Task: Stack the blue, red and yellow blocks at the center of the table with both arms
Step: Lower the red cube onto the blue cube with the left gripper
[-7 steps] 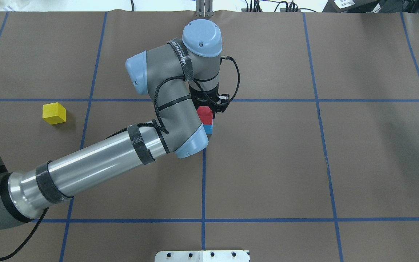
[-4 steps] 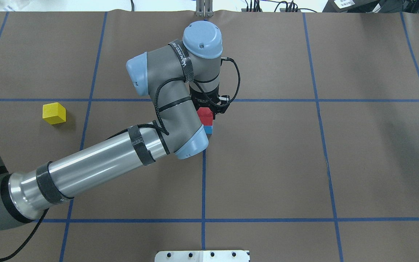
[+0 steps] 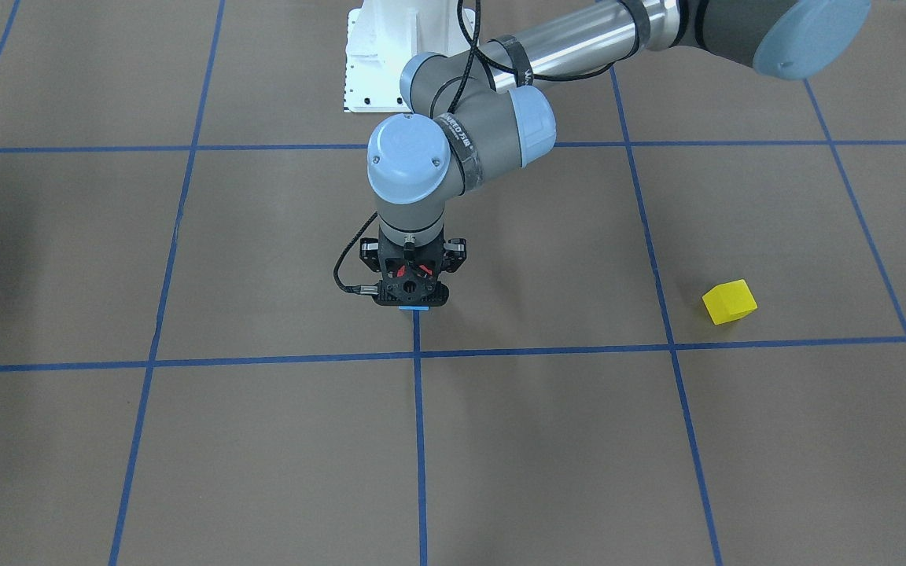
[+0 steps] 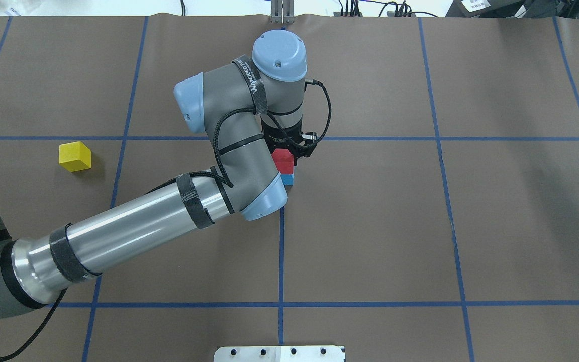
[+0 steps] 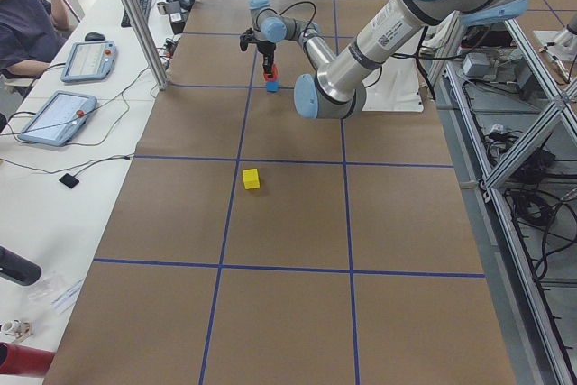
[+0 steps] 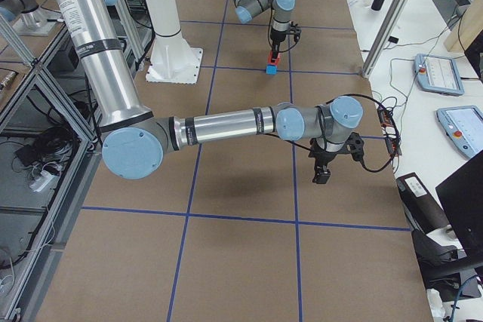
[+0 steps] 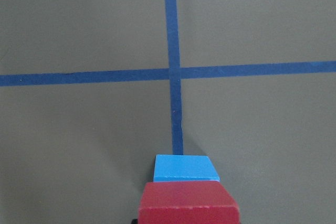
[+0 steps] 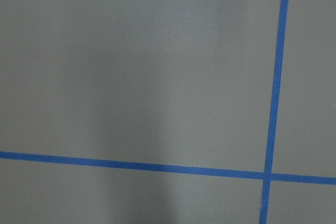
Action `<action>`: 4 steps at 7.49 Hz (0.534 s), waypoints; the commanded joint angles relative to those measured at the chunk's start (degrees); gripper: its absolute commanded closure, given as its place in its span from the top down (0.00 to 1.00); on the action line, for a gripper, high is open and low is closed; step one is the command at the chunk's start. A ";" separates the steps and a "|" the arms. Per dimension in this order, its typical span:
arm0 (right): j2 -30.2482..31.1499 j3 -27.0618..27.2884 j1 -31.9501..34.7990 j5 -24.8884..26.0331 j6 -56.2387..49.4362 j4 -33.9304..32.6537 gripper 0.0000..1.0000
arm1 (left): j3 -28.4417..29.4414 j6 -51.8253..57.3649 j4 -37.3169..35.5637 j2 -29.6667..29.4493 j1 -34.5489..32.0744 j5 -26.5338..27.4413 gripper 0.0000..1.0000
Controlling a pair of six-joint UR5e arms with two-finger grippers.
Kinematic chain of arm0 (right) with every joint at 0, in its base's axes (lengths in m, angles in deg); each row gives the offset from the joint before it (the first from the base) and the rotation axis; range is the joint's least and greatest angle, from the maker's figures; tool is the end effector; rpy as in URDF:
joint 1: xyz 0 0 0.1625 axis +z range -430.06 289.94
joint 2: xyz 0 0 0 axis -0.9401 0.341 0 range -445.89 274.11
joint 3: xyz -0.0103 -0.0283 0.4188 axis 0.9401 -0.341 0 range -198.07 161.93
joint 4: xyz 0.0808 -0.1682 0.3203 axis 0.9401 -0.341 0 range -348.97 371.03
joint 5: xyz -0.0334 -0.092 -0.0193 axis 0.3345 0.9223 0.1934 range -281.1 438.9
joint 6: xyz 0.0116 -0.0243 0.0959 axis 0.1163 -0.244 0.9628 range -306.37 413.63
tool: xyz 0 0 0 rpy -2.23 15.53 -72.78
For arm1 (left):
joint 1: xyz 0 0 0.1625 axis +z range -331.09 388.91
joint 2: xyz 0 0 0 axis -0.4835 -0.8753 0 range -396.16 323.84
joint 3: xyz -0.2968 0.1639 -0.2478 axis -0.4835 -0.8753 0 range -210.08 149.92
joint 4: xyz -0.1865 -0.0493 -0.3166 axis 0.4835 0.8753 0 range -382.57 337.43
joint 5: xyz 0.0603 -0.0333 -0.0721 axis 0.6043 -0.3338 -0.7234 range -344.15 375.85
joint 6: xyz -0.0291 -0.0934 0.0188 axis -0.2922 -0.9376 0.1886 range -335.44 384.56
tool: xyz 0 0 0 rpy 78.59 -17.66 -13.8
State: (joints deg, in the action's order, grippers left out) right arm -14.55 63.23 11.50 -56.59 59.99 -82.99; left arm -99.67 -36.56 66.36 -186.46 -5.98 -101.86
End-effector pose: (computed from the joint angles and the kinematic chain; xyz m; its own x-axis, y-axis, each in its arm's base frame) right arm -0.0238 -0.5843 0.5596 0.6946 -0.0658 0.7164 0.0695 0.9973 0.0242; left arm 0.5762 -0.5080 0.1549 0.6886 0.0410 -0.7240 -0.0745 0.9971 -0.0143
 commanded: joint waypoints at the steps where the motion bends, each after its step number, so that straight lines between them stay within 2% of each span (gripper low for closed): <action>1: -0.24 0.00 0.00 -0.03 0.05 -0.02 0.99 | 0.08 -0.41 0.97 0.36 0.00 0.11 0.74; 2: -0.32 0.09 0.00 -0.03 0.05 -0.11 0.99 | 0.08 -0.41 0.89 0.36 0.09 0.12 0.99; 4: -0.33 0.09 0.00 -0.03 -0.03 -0.19 0.99 | -0.10 -0.23 0.89 0.27 0.00 0.12 1.00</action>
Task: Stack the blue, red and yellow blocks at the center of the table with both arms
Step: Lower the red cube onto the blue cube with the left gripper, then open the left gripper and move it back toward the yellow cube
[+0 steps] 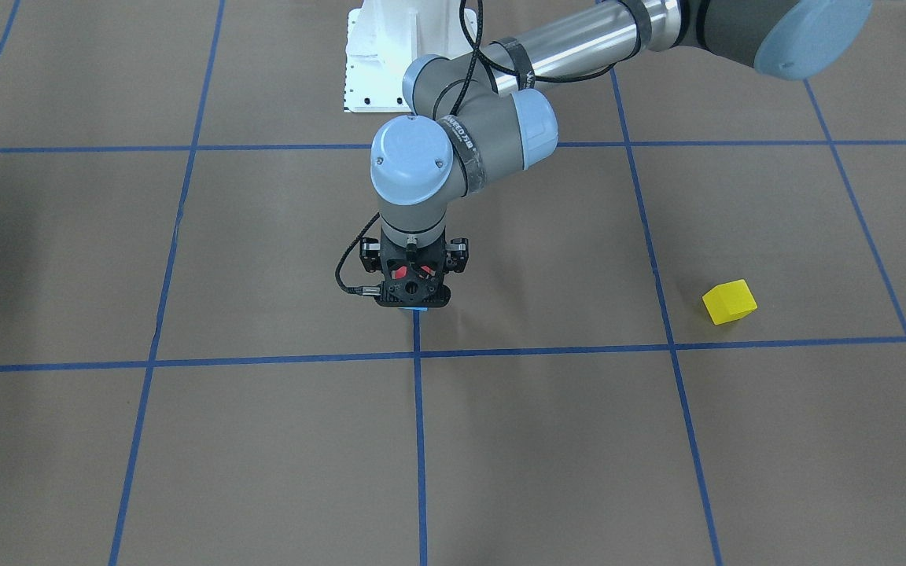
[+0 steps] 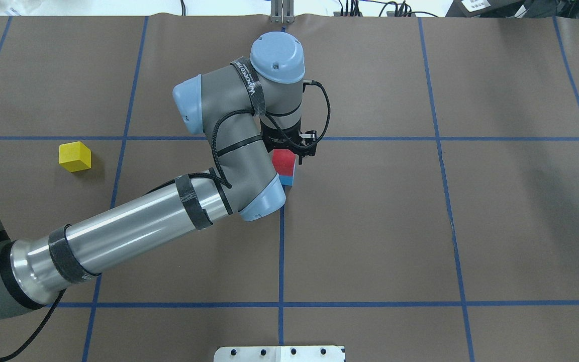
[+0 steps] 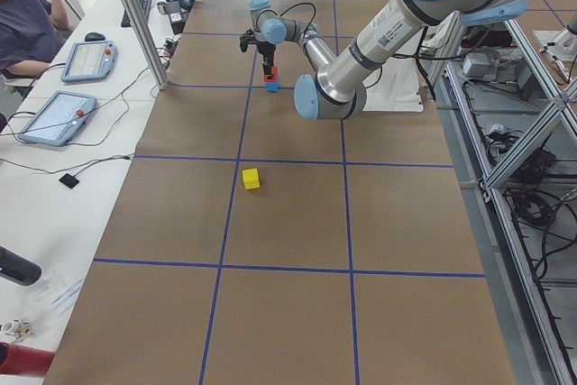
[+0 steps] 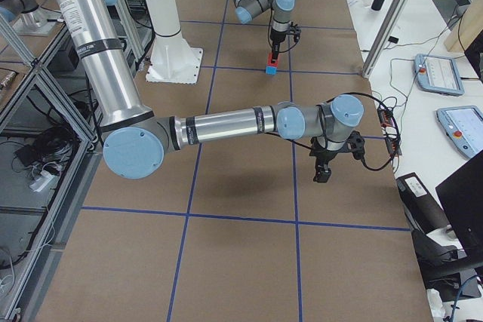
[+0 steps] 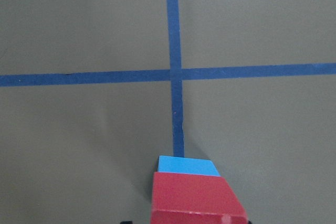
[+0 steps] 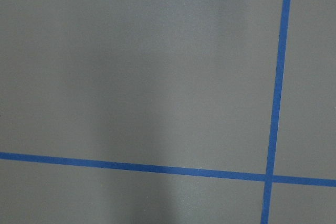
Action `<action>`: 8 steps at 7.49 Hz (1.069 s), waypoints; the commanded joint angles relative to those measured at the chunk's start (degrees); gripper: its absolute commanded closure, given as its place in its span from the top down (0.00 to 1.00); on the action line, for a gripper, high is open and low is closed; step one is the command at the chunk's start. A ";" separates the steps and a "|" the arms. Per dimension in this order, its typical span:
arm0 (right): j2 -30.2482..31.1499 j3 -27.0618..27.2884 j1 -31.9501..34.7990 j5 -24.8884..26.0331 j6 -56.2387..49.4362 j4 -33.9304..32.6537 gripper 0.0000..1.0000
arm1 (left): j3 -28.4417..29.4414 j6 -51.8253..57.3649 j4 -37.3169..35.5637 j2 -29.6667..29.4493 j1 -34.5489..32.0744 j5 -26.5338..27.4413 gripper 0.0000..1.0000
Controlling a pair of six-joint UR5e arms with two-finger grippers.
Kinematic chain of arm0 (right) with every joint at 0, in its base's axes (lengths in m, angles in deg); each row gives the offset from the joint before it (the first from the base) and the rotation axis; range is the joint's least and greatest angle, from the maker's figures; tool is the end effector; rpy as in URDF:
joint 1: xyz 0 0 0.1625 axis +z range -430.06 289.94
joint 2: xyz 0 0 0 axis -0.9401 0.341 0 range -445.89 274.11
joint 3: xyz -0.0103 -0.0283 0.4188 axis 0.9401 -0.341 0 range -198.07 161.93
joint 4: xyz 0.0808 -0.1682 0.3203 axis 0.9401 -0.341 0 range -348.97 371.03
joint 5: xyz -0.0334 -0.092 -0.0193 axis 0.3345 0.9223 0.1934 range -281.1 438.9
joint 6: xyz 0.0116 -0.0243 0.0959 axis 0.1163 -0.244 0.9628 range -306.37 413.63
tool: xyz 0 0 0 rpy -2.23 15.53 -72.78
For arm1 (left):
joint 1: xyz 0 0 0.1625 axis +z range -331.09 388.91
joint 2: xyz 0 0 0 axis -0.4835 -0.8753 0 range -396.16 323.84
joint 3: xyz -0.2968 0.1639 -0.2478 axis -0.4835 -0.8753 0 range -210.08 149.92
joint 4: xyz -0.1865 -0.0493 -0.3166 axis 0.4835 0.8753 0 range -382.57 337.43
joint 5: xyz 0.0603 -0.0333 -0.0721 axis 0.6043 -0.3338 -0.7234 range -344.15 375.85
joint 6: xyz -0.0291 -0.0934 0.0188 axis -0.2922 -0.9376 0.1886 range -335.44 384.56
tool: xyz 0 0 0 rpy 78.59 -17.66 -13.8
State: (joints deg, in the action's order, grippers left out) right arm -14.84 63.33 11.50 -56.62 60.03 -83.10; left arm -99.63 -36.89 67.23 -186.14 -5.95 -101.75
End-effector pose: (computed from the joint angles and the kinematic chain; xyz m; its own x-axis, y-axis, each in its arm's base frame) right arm -0.0241 -0.5862 0.5561 0.6938 -0.0685 0.7169 0.0690 0.9972 0.0285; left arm 0.5766 -0.5080 0.1575 0.6843 0.0394 -0.7281 -0.0699 0.9975 -0.0117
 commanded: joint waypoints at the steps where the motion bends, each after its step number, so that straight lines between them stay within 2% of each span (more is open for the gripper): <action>1: -0.12 -0.02 0.00 -0.09 -0.07 -0.08 0.99 | -1.71 0.01 -0.59 -0.05 -0.37 0.00 1.00; 2: -0.21 -0.02 0.00 0.00 -0.07 -0.08 0.99 | -3.99 0.01 -1.20 -0.05 -2.12 -0.26 1.00; 3: -0.30 0.07 0.26 -0.09 -0.07 -0.08 0.99 | -7.93 0.70 -5.91 0.12 -3.87 -0.35 1.00; 4: -0.38 0.07 0.44 -0.09 -0.07 -0.08 0.99 | -16.41 3.49 -11.78 3.52 -5.37 -0.43 1.00; 5: -0.47 0.33 0.44 -0.09 -0.07 -0.08 0.99 | -26.67 8.66 -16.37 10.34 -8.17 -0.52 1.00; 6: -0.47 0.51 0.53 -0.52 -0.07 0.00 0.99 | -33.30 15.23 -17.63 17.98 -13.77 -2.00 1.00; 7: -0.47 0.60 0.53 -0.53 -0.07 0.09 0.99 | -34.59 23.48 -17.56 24.84 -20.44 -7.41 1.00; 8: -0.56 0.60 0.53 -0.62 0.02 0.09 0.99 | -34.68 34.35 -17.29 30.83 -26.59 -9.29 1.00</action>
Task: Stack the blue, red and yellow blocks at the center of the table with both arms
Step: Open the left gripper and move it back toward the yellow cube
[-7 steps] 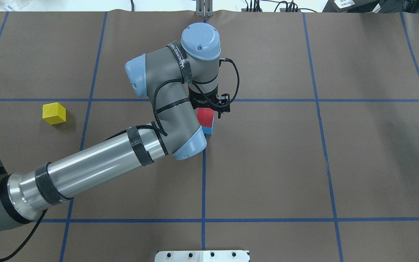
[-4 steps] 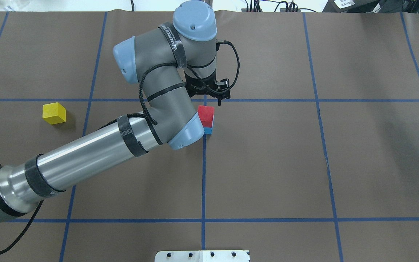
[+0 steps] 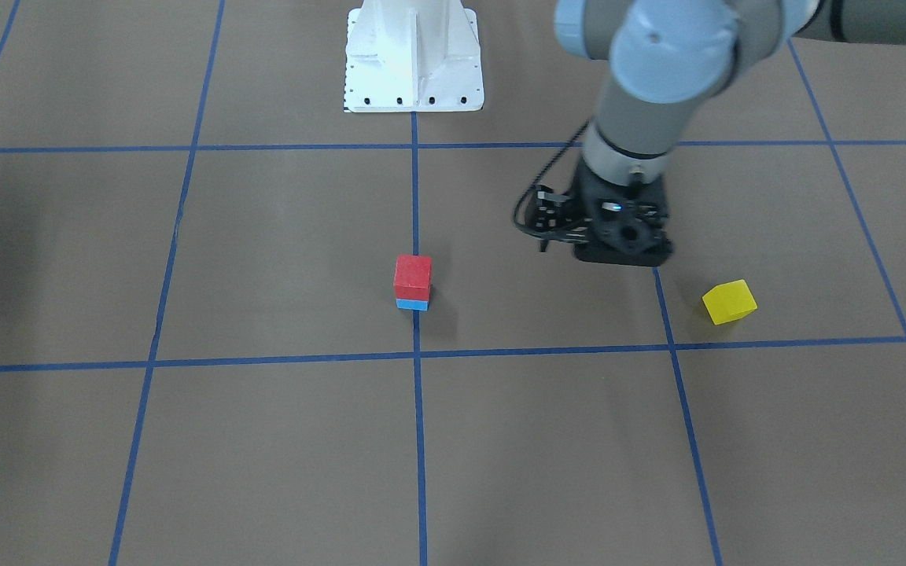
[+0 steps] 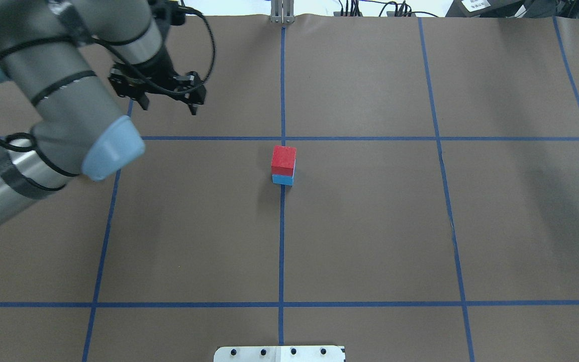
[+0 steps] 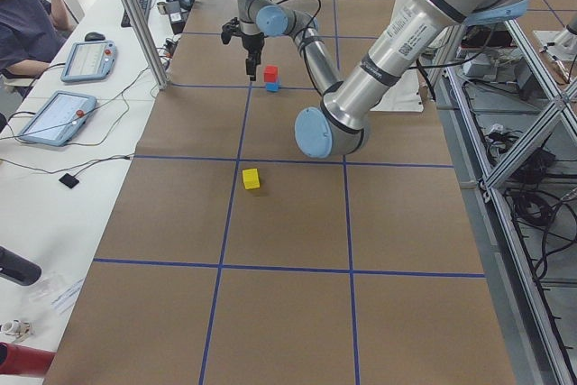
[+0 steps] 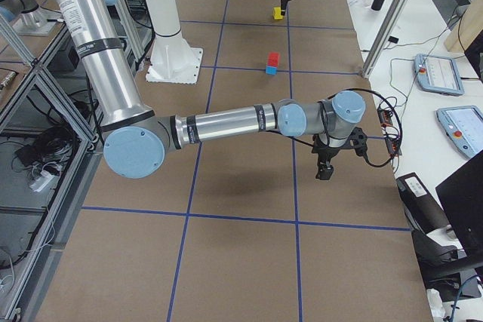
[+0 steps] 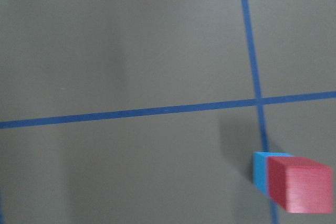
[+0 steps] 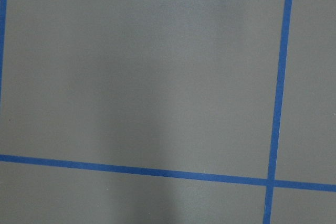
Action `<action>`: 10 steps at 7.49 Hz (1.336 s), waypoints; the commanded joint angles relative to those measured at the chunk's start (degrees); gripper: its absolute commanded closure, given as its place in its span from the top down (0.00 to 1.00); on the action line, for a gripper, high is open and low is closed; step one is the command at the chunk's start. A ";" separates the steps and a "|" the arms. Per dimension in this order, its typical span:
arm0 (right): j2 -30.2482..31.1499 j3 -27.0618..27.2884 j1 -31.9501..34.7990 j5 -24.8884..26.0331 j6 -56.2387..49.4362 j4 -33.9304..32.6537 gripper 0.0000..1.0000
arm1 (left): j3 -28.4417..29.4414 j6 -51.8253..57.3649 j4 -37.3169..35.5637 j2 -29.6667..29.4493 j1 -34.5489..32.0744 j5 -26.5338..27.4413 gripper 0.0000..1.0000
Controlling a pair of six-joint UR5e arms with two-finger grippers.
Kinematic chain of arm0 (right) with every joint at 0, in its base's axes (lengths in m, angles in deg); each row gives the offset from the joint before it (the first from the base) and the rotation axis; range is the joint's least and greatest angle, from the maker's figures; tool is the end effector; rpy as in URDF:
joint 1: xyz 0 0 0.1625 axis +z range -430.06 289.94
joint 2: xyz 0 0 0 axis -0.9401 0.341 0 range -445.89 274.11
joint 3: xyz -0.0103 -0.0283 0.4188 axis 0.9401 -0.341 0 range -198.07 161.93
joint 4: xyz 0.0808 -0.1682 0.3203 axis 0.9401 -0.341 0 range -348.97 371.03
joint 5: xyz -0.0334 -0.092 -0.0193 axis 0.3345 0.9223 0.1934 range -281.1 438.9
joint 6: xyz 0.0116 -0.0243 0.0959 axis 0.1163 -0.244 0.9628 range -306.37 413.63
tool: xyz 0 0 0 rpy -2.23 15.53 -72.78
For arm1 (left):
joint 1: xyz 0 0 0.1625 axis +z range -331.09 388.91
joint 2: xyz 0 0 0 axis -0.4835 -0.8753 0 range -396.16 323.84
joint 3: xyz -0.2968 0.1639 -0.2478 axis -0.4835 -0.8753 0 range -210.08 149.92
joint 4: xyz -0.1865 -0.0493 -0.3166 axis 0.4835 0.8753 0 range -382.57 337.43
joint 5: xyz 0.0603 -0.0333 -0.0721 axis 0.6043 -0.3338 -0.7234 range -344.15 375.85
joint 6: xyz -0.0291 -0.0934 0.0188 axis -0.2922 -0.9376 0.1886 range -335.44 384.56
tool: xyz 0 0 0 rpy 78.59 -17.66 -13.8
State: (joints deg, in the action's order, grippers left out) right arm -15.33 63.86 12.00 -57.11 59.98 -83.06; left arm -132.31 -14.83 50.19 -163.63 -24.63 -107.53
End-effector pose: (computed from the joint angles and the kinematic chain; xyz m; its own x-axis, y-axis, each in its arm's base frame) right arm -0.0200 -0.5895 0.5462 0.6863 -0.0764 0.7233 0.0615 0.9970 0.0469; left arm 0.2981 -0.5357 0.2486 0.7015 0.1364 -0.6995 -0.0725 0.9901 0.1204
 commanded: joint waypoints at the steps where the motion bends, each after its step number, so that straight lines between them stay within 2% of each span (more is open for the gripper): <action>1: -0.07 0.16 -0.06 -0.04 0.16 0.13 0.99 | -1.31 16.93 0.09 12.73 -11.81 -3.45 1.00; 2: -0.25 0.16 -0.07 0.14 0.33 0.13 0.99 | 0.26 13.50 6.71 17.64 -12.02 -3.27 1.00; 3: -0.51 0.16 -0.07 0.14 0.33 0.13 0.99 | 6.02 1.54 21.30 20.22 -11.67 -3.18 1.00; 4: -0.51 0.16 -0.07 0.22 0.33 0.13 0.99 | 13.04 -6.24 31.45 19.20 -11.15 -3.18 1.00; 5: -0.51 0.07 -0.07 0.31 0.25 0.13 0.99 | 15.11 -9.01 34.69 19.10 -8.71 -2.66 1.00; 7: -0.51 -0.10 -0.07 0.40 0.25 0.13 0.99 | 14.70 -13.68 34.72 18.92 -2.83 3.64 1.00; 10: -0.52 -0.10 -0.07 0.40 0.25 0.13 0.99 | 13.55 -8.29 34.63 20.93 -2.53 4.02 1.00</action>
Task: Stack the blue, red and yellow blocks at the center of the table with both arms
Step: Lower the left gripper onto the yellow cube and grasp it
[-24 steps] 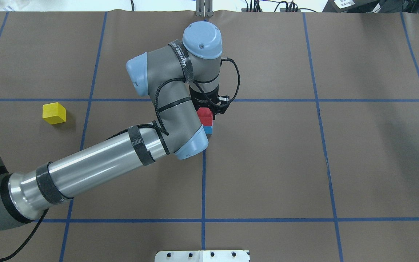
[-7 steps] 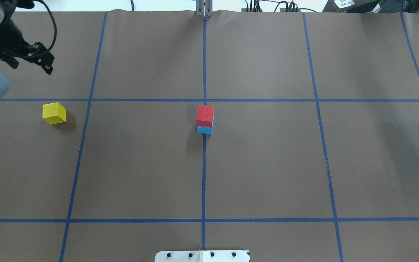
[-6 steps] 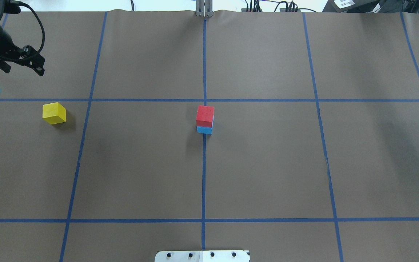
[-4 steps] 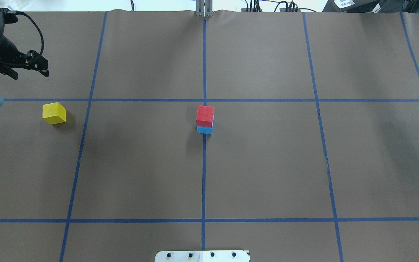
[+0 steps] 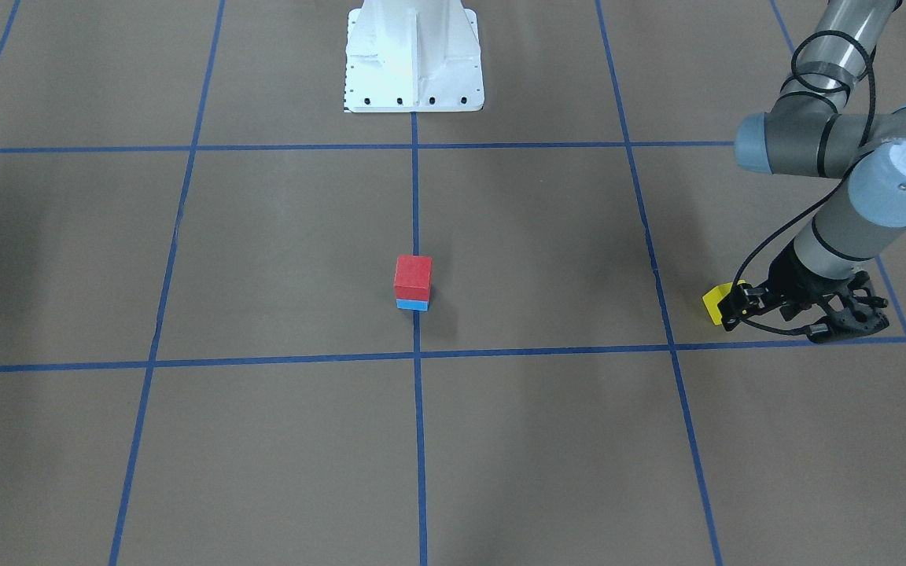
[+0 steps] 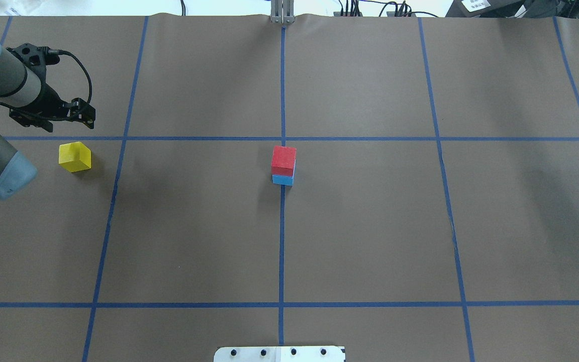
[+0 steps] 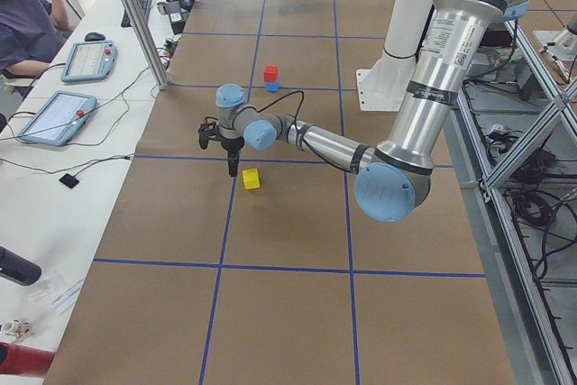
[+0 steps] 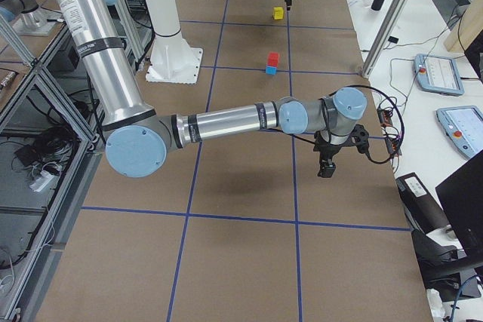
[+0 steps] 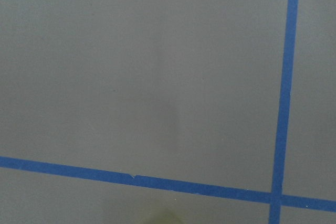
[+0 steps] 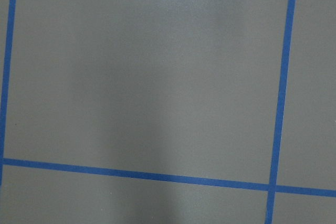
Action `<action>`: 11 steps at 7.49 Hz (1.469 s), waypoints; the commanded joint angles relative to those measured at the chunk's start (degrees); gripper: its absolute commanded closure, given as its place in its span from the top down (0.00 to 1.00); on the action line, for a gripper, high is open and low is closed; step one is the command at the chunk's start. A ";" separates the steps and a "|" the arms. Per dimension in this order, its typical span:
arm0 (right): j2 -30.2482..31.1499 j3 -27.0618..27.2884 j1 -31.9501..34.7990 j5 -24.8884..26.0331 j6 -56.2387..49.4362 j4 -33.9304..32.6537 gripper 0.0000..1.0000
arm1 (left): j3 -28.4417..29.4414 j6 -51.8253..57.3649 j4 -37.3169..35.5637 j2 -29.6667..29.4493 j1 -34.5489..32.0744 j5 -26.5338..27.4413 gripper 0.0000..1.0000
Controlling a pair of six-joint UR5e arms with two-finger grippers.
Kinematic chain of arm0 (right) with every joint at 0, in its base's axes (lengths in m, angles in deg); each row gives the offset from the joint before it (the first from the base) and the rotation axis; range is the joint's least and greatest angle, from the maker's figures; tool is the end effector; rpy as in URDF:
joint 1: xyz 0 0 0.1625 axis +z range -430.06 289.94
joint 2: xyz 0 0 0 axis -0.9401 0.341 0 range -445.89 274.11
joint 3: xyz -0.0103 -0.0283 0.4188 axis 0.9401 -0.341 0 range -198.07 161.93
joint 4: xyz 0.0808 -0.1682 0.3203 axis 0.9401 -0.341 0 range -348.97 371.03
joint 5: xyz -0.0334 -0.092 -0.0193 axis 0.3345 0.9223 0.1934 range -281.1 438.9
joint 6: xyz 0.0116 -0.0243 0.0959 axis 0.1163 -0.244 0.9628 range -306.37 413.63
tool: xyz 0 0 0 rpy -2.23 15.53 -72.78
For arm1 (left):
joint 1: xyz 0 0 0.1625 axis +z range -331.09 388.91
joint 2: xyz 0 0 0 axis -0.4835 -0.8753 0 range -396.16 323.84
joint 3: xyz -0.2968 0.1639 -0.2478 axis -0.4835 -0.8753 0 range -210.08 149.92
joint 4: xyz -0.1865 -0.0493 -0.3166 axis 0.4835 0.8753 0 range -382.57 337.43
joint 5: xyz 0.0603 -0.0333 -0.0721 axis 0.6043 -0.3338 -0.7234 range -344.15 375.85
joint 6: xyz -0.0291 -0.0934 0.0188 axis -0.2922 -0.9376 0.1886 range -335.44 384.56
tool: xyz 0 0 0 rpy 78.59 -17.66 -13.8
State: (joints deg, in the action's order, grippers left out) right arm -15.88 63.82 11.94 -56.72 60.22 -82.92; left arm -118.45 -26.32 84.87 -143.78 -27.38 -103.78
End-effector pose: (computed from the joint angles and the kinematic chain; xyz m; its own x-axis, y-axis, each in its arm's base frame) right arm -0.0207 -0.5933 0.5411 0.6903 -0.0811 0.7190 0.0590 0.9967 0.0557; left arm 0.2578 -0.5380 0.4848 0.7201 -0.0912 -0.6879 0.1516 0.9881 0.0277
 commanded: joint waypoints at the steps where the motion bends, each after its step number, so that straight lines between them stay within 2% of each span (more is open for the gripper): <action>1: 0.04 0.02 0.00 -0.08 0.00 -0.09 0.99 | -0.30 3.33 0.13 1.79 0.31 0.36 1.00; 11: 0.04 -0.07 0.00 0.09 0.00 -0.09 0.99 | 0.05 1.31 0.40 3.46 4.17 2.21 1.00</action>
State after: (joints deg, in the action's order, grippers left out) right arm -15.84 63.68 11.94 -56.68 60.22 -83.01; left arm -118.39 -24.54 85.12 -140.88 -23.78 -101.61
